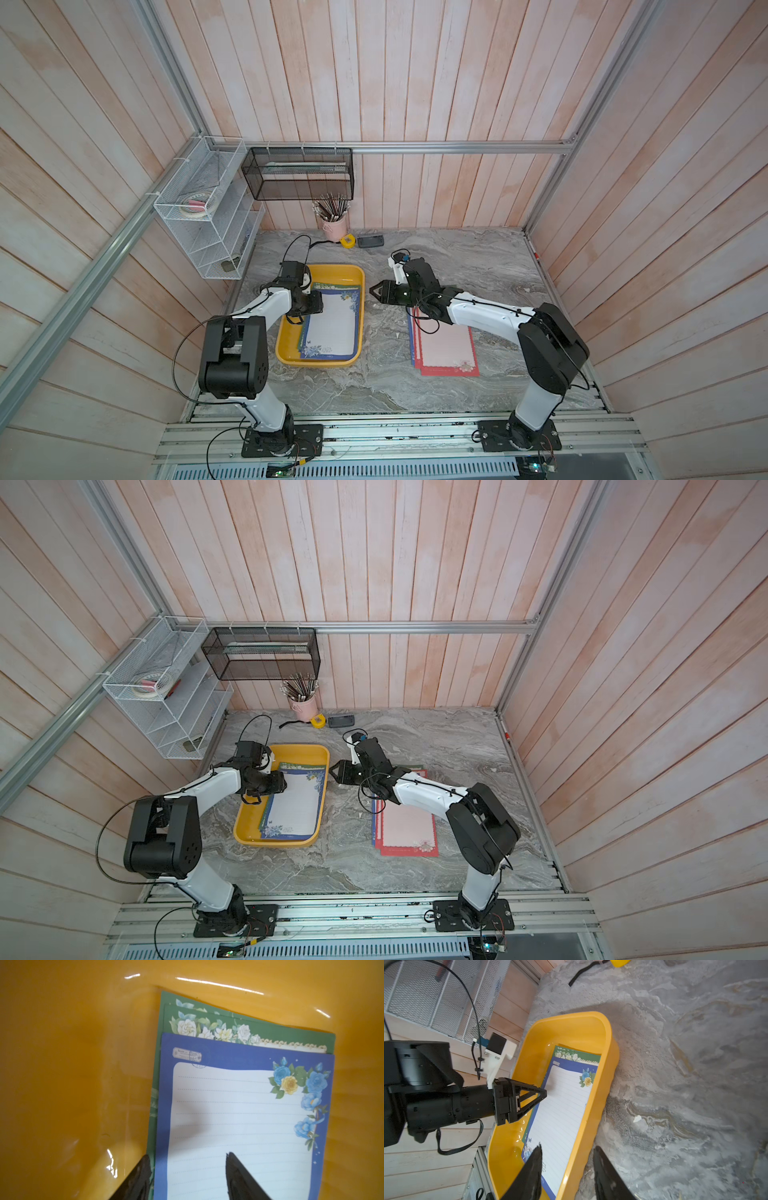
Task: Take out the stationery paper from the storage box
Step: Pick up the stationery paper from the storage box.
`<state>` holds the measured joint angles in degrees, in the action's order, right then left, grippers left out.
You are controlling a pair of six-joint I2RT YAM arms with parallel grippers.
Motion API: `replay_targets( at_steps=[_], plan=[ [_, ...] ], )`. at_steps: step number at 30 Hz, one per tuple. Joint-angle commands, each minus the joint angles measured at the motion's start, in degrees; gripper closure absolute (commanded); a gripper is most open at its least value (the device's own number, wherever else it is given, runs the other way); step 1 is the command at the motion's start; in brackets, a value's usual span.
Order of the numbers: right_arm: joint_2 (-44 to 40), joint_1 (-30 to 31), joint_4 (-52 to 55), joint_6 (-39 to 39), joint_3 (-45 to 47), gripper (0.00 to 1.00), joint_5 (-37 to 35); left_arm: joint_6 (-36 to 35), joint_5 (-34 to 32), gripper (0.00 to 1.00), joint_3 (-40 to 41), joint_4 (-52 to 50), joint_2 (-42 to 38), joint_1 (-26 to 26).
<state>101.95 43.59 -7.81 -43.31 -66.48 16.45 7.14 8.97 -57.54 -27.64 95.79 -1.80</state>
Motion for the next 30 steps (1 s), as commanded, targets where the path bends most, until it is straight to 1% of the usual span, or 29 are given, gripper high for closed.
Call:
replay_targets(
  at_steps=[1, 6, 17, 24, 30],
  plan=[
    [0.91, 0.70, 2.26, -1.30, -1.08, 0.58, 3.55, 0.50, 0.55, 0.41, -1.48, -1.32, 0.49, 0.22],
    [1.50, 0.70, 2.80, -1.03, -1.43, 0.57, 3.95, 0.94, 1.68, 0.41, -1.56, -2.90, 1.31, 0.27],
    [1.76, 0.79, 2.74, -1.24, -1.58, 0.57, 4.91, 1.87, 2.54, 0.40, -0.05, -4.13, -0.54, 0.24],
    [1.78, 0.79, 1.94, -1.77, -0.64, 0.57, 5.43, 1.50, 0.44, 0.41, 0.81, -4.46, -0.68, 0.23],
    [2.83, 0.96, 1.97, -1.95, -0.93, 0.57, 5.35, 1.38, -0.72, 0.40, 1.71, -3.13, -2.94, 0.22]
  ],
)
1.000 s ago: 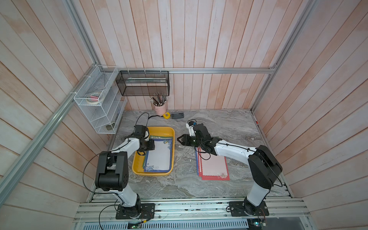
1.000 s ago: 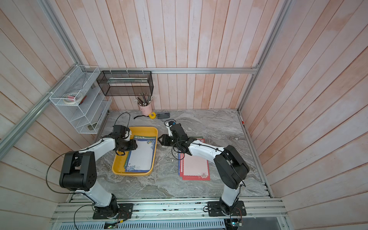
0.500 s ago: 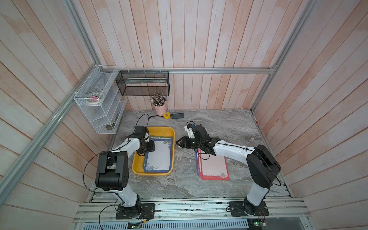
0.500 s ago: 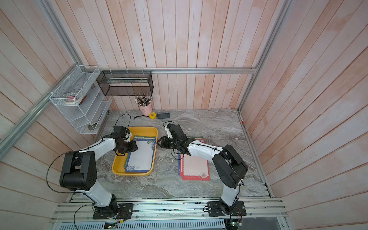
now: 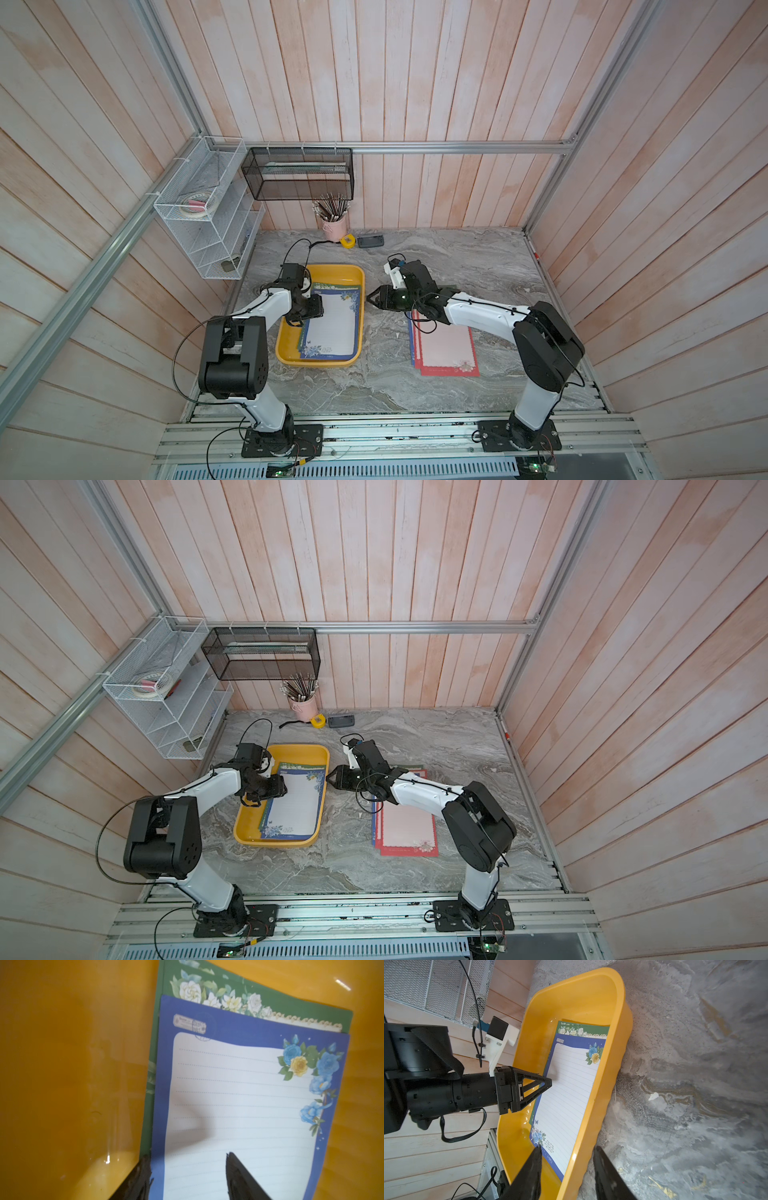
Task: Take out the stationery paper from the storage box
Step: Pick up the stationery paper from the storage box.
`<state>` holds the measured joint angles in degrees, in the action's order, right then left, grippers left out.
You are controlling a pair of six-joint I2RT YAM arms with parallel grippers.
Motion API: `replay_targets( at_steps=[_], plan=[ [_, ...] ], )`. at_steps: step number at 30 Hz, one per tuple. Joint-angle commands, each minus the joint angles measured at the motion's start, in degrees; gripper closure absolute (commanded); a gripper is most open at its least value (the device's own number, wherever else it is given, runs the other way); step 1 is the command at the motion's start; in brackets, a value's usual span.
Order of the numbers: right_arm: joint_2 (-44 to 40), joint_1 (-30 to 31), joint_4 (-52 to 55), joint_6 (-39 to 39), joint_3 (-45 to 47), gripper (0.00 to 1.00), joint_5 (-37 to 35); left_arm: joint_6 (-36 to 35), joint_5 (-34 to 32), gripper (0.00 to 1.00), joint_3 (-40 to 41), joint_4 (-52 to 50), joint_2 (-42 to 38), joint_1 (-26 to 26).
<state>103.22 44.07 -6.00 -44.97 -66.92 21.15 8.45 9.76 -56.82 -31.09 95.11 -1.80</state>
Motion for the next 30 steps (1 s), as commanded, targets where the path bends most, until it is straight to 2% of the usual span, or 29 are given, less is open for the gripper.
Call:
replay_targets(
  at_steps=[1, 9, 30],
  plan=[
    [1.87, 0.57, 0.16, -0.42, -0.55, 0.57, 0.78, 0.07, -1.96, 0.40, 1.24, 0.37, -2.38, 0.22],
    [4.00, 1.32, 0.41, -0.75, -1.80, 0.57, 2.13, -0.24, -3.69, 0.40, 1.36, -0.28, -1.24, 0.22],
    [4.76, 1.50, 0.23, -1.07, -2.33, 0.57, 3.03, -0.52, -0.99, 0.40, 1.01, -0.88, 0.89, 0.22]
  ],
)
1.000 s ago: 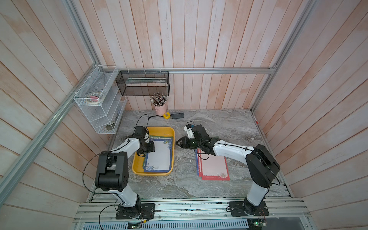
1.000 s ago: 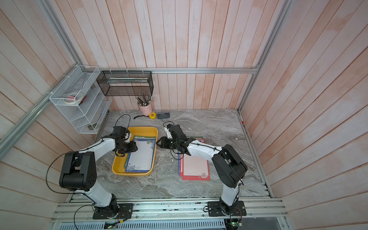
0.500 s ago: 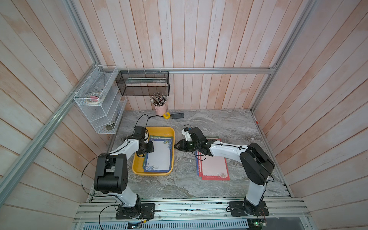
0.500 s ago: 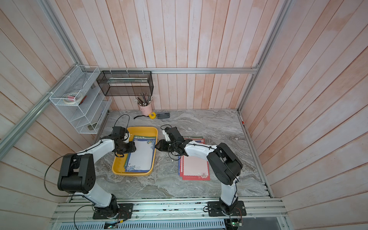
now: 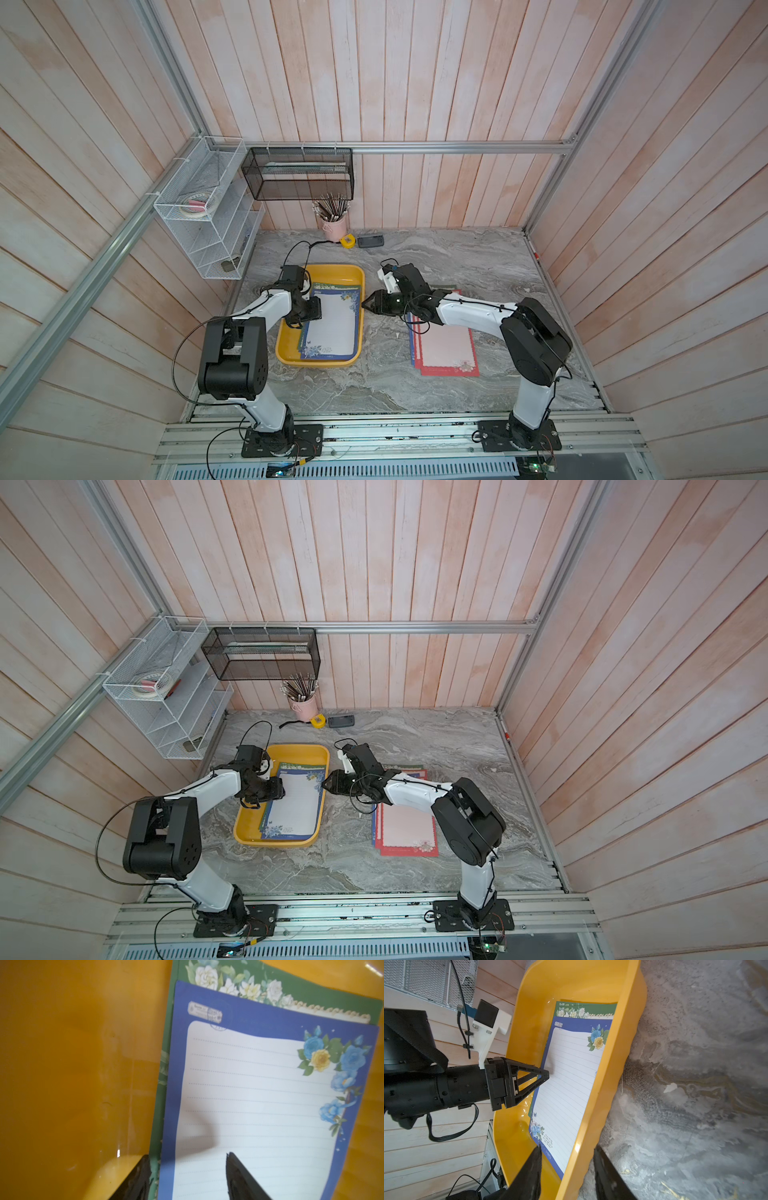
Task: Take out the stationery paper from the storage box
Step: Pick up the stationery paper from the storage box.
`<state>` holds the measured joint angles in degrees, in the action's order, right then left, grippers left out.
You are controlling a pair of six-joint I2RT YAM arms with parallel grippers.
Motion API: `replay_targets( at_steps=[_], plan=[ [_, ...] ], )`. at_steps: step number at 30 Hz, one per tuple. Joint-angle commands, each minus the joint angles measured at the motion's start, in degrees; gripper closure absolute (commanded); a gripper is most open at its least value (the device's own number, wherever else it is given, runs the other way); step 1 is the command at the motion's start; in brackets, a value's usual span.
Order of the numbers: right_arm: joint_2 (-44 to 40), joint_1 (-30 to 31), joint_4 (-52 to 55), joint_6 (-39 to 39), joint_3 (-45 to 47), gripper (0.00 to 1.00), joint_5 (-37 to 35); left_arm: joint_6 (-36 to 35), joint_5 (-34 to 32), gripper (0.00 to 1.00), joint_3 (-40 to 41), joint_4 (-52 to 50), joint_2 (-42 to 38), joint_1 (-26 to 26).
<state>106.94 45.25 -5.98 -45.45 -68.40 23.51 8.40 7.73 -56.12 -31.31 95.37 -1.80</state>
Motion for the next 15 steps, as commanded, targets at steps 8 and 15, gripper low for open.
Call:
replay_targets(
  at_steps=[8, 15],
  plan=[
    [1.65, 0.31, -0.08, -0.55, -0.42, 0.57, 0.36, -0.41, 2.38, 0.40, 0.05, -0.48, 0.17, -0.04],
    [3.43, 0.36, -0.14, -0.92, -0.42, 0.57, 0.23, -0.50, 2.47, 0.40, 0.01, -0.64, 0.21, -0.05]
  ],
)
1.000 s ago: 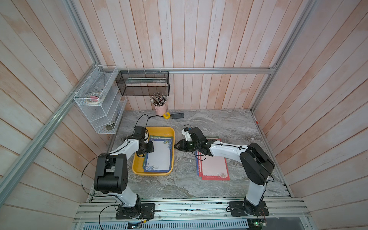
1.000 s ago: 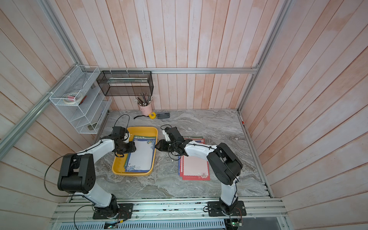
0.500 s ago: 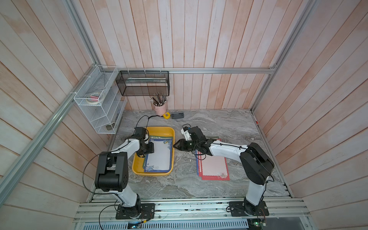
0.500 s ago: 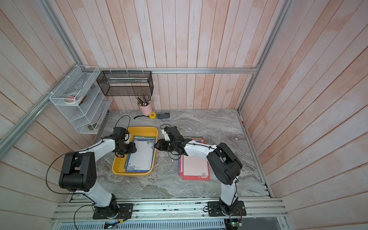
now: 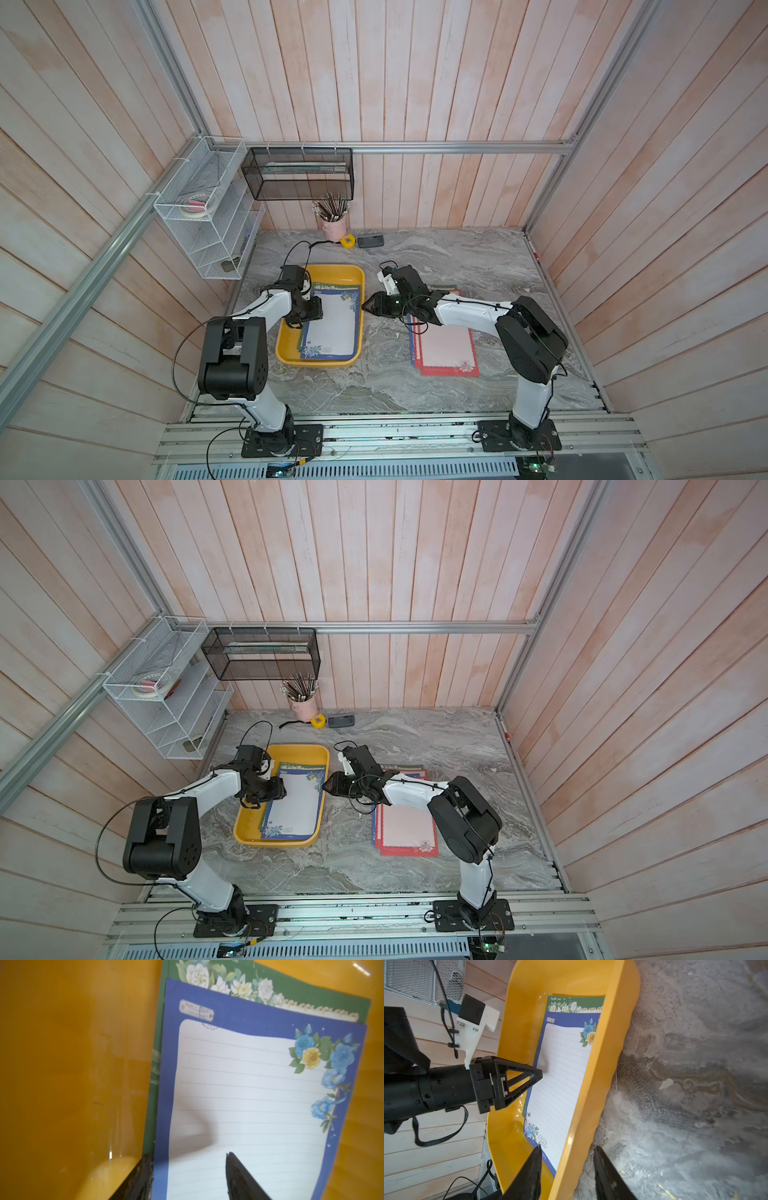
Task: Take out the stationery paper from the storage box
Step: Pick up the stationery paper from the storage box.
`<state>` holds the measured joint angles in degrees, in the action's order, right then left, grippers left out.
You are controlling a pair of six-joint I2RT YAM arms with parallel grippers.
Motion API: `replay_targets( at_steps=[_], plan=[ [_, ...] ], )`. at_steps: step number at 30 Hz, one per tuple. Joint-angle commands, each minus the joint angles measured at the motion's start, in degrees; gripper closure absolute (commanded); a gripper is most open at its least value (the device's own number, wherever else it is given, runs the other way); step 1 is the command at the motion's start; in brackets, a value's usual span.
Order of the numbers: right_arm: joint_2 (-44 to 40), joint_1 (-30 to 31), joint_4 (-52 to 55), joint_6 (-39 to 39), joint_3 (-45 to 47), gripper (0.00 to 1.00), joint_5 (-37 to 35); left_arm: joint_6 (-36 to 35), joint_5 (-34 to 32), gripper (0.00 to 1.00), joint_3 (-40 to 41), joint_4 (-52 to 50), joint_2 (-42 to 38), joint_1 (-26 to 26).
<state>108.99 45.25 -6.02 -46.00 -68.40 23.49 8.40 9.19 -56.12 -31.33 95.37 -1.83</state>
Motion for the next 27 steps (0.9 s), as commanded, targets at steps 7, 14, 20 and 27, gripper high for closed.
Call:
replay_targets(
  at_steps=[7, 14, 20, 27],
  plan=[
    [2.72, 0.35, -0.72, -0.73, -0.55, 0.57, 0.82, -0.64, 0.00, 0.40, -0.13, -0.99, 1.26, -0.04],
    [2.97, 0.36, -1.76, -0.90, -0.16, 0.57, 1.29, -0.78, 0.02, 0.40, -0.40, -1.49, 2.71, -0.03],
    [2.90, 0.36, -1.00, -0.57, -1.08, 0.57, 1.27, -0.67, 1.88, 0.40, -0.41, -0.89, 1.60, -0.05],
    [2.10, 0.36, -1.48, -1.22, -0.15, 0.57, 0.72, -0.07, 5.56, 0.40, -0.39, 0.48, -0.74, -0.02]
  ],
)
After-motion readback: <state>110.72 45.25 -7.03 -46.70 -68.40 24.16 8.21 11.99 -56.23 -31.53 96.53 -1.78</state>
